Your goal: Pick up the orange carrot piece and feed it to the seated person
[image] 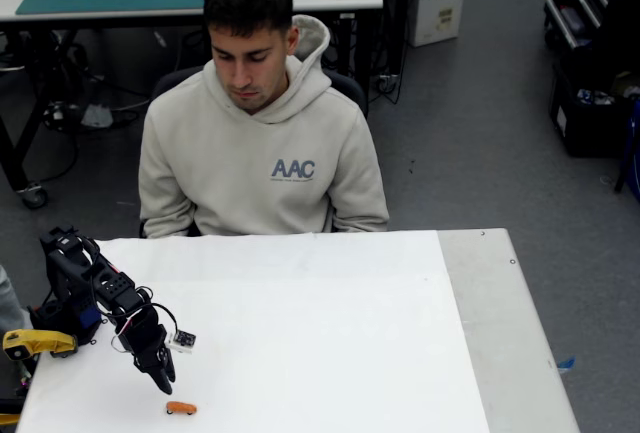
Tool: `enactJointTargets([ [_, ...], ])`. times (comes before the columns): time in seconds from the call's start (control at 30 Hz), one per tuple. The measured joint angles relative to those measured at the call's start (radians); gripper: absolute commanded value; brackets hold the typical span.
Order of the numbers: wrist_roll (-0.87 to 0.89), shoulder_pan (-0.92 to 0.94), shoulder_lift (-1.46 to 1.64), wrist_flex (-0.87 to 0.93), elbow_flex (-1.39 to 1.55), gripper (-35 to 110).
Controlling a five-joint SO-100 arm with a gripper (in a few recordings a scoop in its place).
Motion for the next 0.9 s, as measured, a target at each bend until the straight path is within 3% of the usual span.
enactJointTargets([
  [0.9, 0.000, 0.008, -0.204, 0.000, -0.152, 15],
])
